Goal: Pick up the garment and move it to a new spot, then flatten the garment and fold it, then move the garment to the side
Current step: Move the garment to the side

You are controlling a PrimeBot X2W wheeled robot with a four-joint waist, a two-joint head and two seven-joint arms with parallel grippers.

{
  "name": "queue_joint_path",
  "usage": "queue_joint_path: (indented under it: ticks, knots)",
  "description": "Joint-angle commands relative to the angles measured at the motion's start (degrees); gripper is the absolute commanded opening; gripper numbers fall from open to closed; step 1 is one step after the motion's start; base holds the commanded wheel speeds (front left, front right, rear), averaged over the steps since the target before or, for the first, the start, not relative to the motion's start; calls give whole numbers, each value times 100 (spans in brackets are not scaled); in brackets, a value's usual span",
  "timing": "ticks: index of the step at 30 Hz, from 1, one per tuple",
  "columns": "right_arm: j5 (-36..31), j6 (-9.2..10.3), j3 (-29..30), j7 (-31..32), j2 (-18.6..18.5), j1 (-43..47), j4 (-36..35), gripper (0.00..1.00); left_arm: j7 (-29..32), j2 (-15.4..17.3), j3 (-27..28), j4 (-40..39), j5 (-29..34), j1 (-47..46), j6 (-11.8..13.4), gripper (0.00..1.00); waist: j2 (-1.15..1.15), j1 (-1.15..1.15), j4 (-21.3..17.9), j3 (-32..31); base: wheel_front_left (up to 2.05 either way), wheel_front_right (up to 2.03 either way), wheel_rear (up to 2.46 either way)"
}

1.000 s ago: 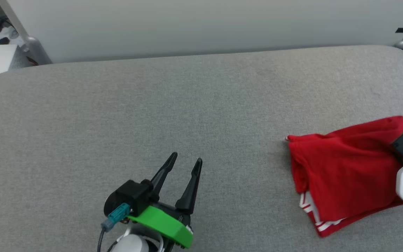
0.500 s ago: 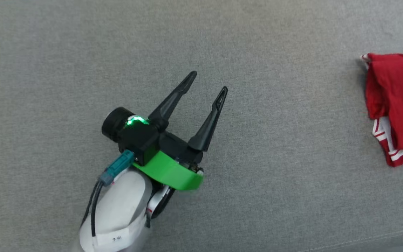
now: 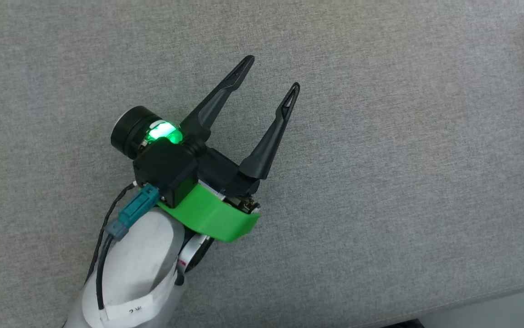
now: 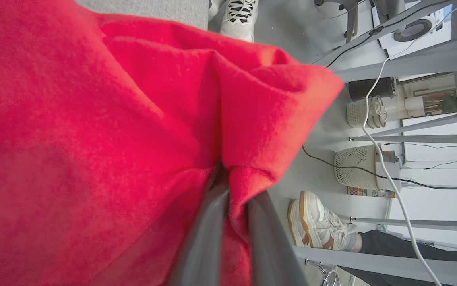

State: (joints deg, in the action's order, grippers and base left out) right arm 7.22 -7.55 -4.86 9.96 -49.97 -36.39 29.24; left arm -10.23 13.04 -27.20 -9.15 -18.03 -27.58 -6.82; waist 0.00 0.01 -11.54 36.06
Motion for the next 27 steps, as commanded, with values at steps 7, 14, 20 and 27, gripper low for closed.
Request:
queue_joint_path:
  ticks: [7,14,20,27]
  knots:
    - [-309,6,156,-300,260,-259,489,100,-78,-3,20,49,-37,1,66,100,0,-1,140,-178,0,0,0]
    - [-396,6,201,-459,395,-224,584,100,-312,-121,95,478,-220,250,114,100,0,-1,320,-919,0,0,0]
    - [5,6,119,-583,607,12,85,100,-435,-225,334,968,-471,725,197,100,0,-1,538,-1817,0,0,0]
    - [517,6,225,-672,1202,730,-1176,100,-472,-288,798,1421,-695,1492,350,100,0,-1,860,-2832,0,0,0]
